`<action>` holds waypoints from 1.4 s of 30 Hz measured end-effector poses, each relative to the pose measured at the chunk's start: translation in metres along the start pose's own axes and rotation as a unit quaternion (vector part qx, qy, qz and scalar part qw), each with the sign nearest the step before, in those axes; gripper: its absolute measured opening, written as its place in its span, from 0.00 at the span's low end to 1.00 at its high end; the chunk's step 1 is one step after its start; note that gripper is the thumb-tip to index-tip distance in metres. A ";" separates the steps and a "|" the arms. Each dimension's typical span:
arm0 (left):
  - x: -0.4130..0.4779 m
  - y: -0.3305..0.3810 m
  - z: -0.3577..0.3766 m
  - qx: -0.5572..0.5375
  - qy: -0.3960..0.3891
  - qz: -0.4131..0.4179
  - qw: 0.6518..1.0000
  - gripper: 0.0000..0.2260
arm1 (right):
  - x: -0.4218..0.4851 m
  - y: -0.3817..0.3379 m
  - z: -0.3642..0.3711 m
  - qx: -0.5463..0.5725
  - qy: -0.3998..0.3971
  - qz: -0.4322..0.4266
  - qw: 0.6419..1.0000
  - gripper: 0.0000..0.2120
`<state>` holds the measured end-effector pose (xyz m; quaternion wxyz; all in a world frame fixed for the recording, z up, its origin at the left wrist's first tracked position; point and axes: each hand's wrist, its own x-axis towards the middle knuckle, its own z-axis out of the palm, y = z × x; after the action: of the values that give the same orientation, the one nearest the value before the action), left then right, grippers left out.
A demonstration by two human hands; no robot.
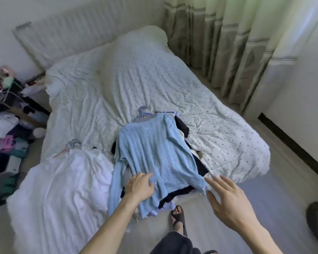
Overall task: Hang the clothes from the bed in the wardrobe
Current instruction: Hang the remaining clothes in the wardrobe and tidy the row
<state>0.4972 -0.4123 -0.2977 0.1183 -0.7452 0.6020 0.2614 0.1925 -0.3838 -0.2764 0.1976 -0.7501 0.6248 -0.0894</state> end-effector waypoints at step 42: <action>0.519 -0.240 -0.066 -0.171 0.076 -0.041 0.982 0.18 | 0.400 -0.157 0.283 -0.088 -0.366 0.135 0.916 0.30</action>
<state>0.8157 -0.8194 -0.5518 -0.0459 -0.7962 0.5247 0.2979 0.5234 -0.6988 -0.5136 0.3563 -0.6529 0.6095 0.2742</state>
